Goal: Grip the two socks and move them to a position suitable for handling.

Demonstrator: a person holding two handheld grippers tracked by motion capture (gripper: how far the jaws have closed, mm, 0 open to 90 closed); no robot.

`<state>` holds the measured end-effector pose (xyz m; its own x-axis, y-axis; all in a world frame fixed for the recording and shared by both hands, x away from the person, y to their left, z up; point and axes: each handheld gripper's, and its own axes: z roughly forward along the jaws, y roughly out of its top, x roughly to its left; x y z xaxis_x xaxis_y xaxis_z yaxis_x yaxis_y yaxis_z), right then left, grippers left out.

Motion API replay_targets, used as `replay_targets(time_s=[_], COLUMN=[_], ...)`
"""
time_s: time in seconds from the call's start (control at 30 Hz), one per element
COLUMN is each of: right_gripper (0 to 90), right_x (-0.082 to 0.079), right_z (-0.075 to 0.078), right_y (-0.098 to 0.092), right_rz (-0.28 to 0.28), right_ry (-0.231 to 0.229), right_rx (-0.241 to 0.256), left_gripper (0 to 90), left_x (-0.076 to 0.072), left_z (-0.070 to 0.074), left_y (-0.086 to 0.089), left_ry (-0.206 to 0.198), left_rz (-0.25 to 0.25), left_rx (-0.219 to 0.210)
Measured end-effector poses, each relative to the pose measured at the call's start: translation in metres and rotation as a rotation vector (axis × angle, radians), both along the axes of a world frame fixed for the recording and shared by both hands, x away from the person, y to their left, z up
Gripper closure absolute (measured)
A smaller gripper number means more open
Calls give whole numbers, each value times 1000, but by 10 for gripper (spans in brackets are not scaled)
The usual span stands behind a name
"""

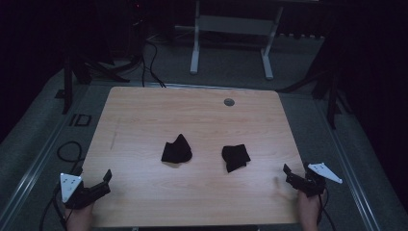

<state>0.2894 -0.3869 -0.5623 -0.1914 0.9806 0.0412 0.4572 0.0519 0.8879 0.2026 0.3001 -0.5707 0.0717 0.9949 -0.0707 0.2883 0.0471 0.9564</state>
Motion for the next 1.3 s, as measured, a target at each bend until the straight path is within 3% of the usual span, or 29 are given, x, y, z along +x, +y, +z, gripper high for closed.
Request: replay_targets(time_s=[0.23,0.37,0.5,0.6,0.77,0.93,1.0,1.3], right_gripper=[139,139,139,138,131,129,118,176], right_x=[4,4,5,5,6,10,12,32], right_z=[0,4,7,11,19,25,27,30], right_y=[0,1,5,12,30,53,64,118], right_rz=[17,32,96,152,222,276,326,454], right_ry=[57,65,103,127,137,148,149,147], right_rx=[-8,-16,-16,-12,-41,-30,-21,-61], left_gripper=[7,7,7,7,7,7,7,7], left_x=[-1,1,2,3,5,6,7,7], left_z=[2,2,3,4,4,4,5,9], left_y=[-2,-7,-12,-18,-29,-35,-39,-61], left_ry=[-15,-4,-14,1,13,42,50,32], left_rz=[-17,-46,-82,-105,-145,-196,-217,-303], left_rx=[-28,-2,-20,-18,-2,-43,-50,-33])
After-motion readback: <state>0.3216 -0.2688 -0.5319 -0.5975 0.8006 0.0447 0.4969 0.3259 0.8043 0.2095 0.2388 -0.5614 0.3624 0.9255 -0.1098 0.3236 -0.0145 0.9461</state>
